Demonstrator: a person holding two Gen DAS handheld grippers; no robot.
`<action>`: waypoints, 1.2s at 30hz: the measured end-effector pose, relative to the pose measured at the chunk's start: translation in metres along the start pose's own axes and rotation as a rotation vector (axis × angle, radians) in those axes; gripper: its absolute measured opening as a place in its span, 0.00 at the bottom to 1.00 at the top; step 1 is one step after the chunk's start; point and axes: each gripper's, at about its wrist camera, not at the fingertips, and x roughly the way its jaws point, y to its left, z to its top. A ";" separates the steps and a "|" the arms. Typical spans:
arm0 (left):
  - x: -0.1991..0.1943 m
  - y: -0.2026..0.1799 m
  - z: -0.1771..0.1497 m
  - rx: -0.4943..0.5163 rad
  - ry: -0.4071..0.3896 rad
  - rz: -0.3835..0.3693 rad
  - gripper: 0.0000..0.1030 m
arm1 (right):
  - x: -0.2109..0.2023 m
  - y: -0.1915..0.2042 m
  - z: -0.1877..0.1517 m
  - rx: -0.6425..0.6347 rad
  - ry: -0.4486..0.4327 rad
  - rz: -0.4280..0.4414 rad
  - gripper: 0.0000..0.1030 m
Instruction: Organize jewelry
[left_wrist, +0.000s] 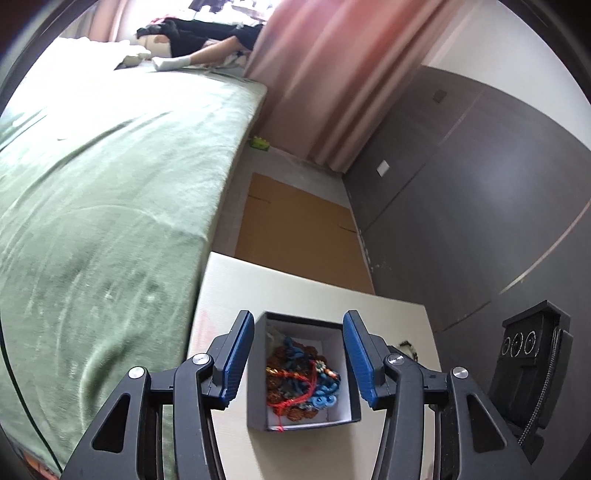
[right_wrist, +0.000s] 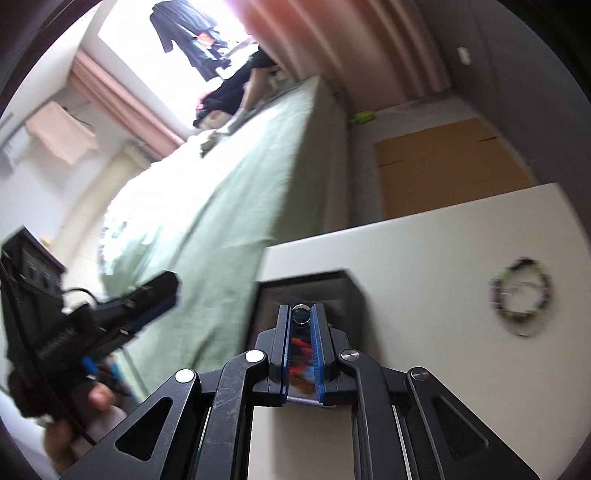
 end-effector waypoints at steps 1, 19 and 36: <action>-0.001 0.003 0.001 -0.009 -0.005 0.002 0.50 | 0.004 0.003 0.002 -0.005 -0.004 0.018 0.12; 0.029 -0.043 -0.016 0.081 0.056 -0.007 0.50 | -0.050 -0.070 0.000 0.171 -0.058 -0.098 0.48; 0.058 -0.129 -0.042 0.236 0.159 -0.034 0.50 | -0.104 -0.141 -0.010 0.358 -0.032 -0.242 0.48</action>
